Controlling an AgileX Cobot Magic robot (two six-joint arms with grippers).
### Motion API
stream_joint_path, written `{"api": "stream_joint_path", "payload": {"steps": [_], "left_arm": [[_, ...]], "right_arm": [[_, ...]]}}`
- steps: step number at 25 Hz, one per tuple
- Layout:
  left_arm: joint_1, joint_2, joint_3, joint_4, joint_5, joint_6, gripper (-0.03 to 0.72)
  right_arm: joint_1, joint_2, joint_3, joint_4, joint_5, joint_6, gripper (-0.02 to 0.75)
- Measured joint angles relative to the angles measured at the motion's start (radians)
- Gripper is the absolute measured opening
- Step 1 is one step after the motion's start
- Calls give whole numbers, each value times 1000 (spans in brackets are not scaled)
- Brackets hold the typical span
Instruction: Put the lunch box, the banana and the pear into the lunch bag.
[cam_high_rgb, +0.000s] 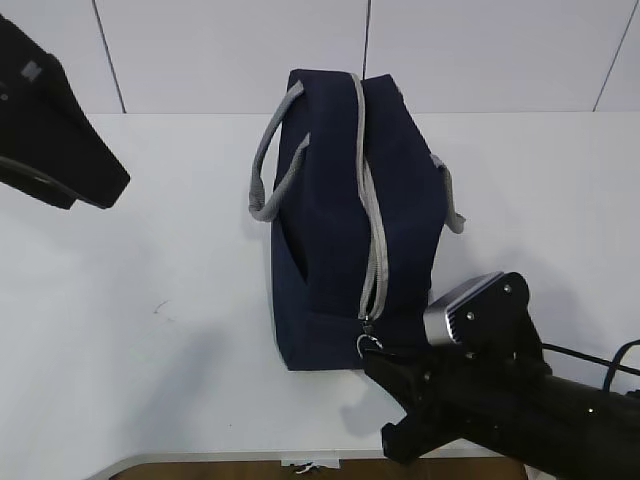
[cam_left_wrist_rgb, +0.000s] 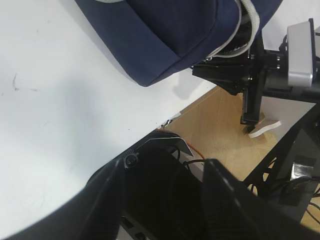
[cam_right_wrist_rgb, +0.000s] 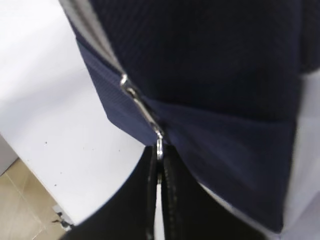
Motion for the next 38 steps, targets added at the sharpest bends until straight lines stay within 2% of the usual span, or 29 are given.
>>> {"api": "stream_joint_path", "payload": {"steps": [8,15,26,33,38], "left_arm": [[0,0,0,0,0,0,380],[0,0,0,0,0,0,380],[0,0,0,-21,0,0,380],[0,0,0,-28,0,0,380],[0,0,0,-30,0,0,379]], "right_arm": [[0,-103,37,-21,72,31,1],[0,-242,41,-121,178,122,1],[0,-332,43,-181,227,194,1],[0,-396,-24,-246,344,235,1],[0,-458,-117,-288,489,266,1]]}}
